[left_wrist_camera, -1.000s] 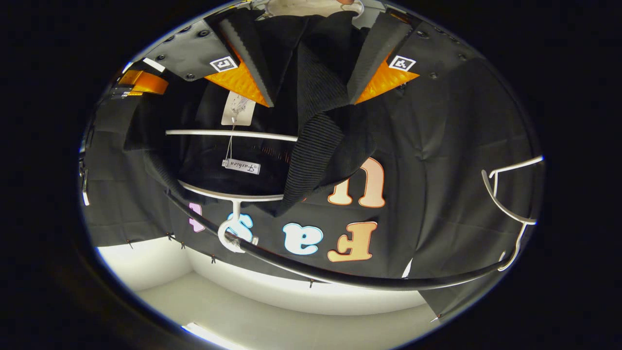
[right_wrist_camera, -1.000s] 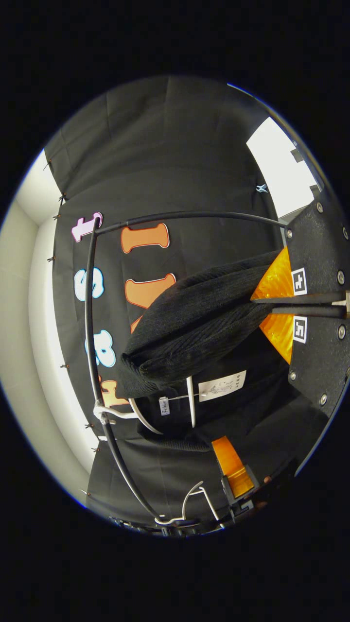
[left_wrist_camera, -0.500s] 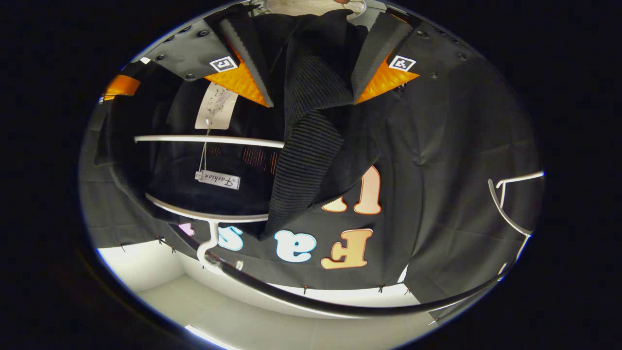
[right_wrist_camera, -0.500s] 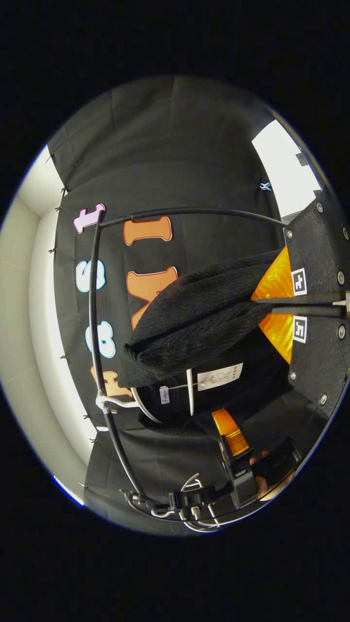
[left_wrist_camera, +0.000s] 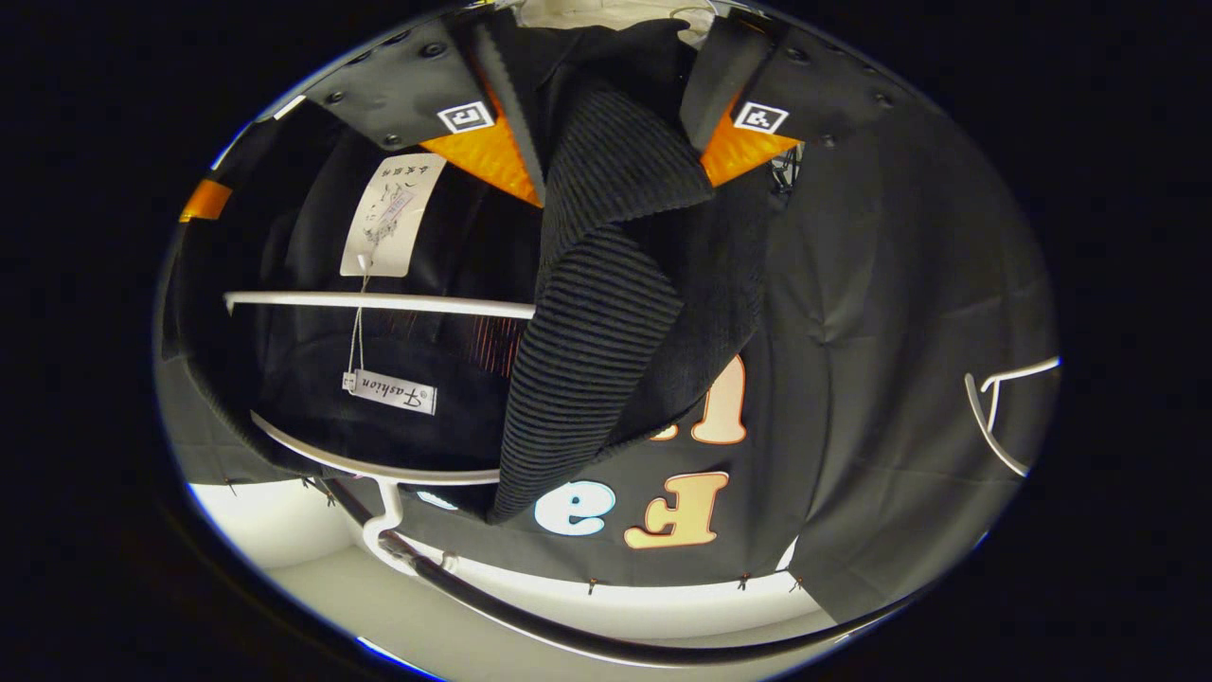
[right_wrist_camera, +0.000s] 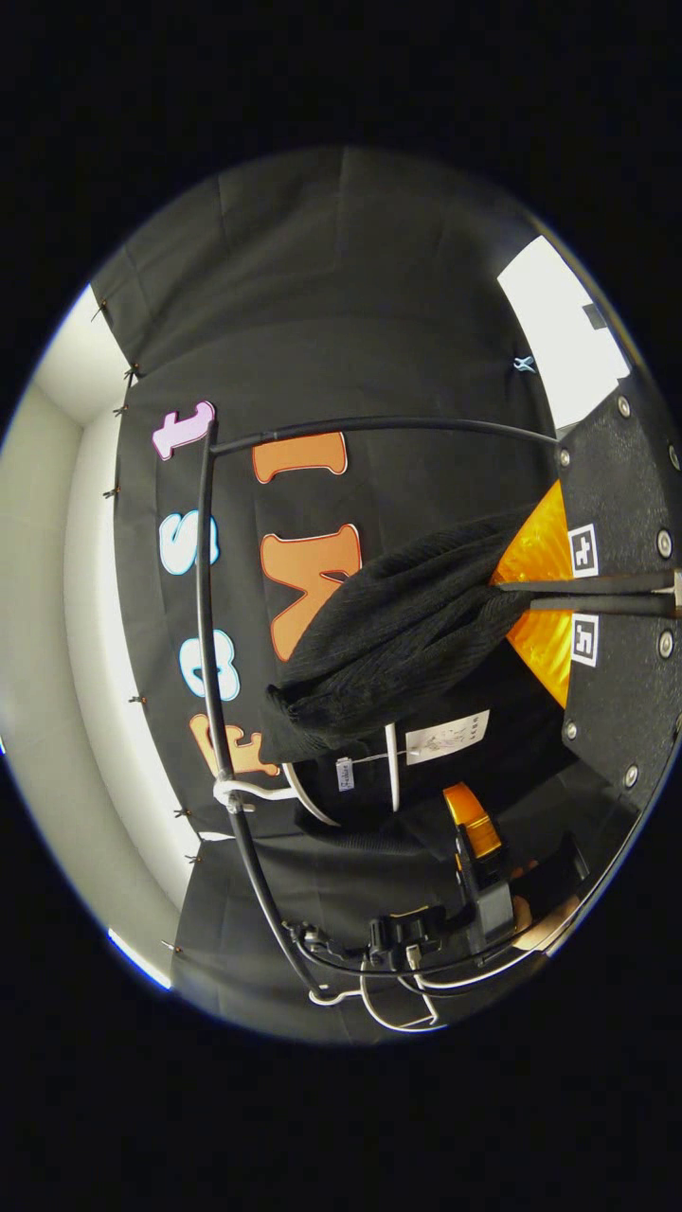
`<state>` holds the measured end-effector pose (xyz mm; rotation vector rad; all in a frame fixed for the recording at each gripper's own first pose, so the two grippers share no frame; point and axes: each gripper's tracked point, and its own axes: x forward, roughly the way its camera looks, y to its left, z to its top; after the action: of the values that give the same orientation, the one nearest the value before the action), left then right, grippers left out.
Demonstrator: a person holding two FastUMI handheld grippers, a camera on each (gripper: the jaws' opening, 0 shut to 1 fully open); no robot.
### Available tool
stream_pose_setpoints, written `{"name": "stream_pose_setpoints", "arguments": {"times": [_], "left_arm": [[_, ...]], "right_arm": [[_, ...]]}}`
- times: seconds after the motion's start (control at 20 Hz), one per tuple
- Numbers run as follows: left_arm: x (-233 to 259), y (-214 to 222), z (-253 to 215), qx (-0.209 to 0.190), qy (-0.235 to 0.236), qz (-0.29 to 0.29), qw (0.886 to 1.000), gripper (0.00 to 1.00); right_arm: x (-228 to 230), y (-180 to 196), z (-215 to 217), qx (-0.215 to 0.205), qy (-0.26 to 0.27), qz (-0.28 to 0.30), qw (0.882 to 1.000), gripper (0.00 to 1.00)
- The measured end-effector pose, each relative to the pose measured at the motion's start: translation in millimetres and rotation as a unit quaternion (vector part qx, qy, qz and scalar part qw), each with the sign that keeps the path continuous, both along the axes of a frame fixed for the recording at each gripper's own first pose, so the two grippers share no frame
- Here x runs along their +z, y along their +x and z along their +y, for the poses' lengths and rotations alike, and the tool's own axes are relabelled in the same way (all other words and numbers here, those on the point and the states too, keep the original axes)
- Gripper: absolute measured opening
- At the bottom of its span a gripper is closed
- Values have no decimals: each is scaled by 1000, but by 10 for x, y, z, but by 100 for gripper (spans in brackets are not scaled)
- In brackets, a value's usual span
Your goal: Grasp the clothes on the hanger with both hands and then place them into the laundry hamper below.
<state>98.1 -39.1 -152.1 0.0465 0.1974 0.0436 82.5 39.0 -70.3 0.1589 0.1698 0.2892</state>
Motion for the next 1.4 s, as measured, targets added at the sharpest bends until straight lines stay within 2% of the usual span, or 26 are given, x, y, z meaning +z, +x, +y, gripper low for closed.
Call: {"name": "stream_pose_setpoints", "arguments": {"times": [0.05,0.1,0.15,0.2,0.25,0.3,0.35,0.4,0.5,0.6,0.75,0.8,0.85,0.9,0.95,1.0,1.05,1.1,1.15,1.2,1.4], "left_arm": [[-2,4,17,1,2,2,1000,68],[-2,5,51,4,4,2,1000,62],[-2,7,62,5,6,3,1000,56],[4,-1,63,3,12,5,1000,58],[30,-4,77,2,21,7,1000,52],[31,-4,146,17,33,1,999,33],[35,-36,144,13,34,3,999,13],[49,-40,103,3,25,6,1000,15],[48,-31,28,-14,5,4,1000,10],[62,-24,54,-18,16,7,1000,7],[116,4,25,-37,17,16,999,7],[167,6,37,-41,16,14,999,7],[212,2,67,-44,17,12,999,7],[268,-9,78,-46,16,10,999,5],[321,-33,109,-48,16,7,999,5],[396,-52,159,-48,15,3,999,7],[432,-69,230,-46,15,-1,999,5],[482,-84,296,-42,13,-2,999,7],[520,-75,369,-39,9,-5,999,7],[559,-71,446,-35,4,-9,999,7],[718,-79,680,-19,7,-23,1000,5]], "right_arm": [[57,-8,-46,-2,0,-5,1000,0],[111,-19,-88,-4,1,-10,1000,7],[174,-31,-131,-6,3,-15,1000,7],[218,-27,-178,-8,5,-19,1000,0],[278,-26,-226,-11,7,-25,1000,0],[343,-24,-266,-13,7,-31,999,0],[407,-11,-324,-17,7,-38,999,0],[487,0,-394,-22,8,-45,999,0],[594,33,-553,-34,12,-56,998,0],[675,124,-733,-53,7,-67,996,0],[716,304,-937,-77,1,-74,994,0],[673,365,-970,-81,1,-70,994,7],[609,430,-1005,-85,2,-66,994,0],[536,511,-1012,-86,8,-58,995,0],[462,587,-1001,-86,17,-48,995,7],[399,675,-1003,-88,23,-40,995,0],[309,777,-1042,-95,21,-30,995,0],[183,834,-1080,-98,22,-18,995,0],[87,910,-1072,-97,31,-7,995,7],[7,999,-1028,-95,42,5,995,0],[-342,1174,-870,-90,50,32,994,0]]}}
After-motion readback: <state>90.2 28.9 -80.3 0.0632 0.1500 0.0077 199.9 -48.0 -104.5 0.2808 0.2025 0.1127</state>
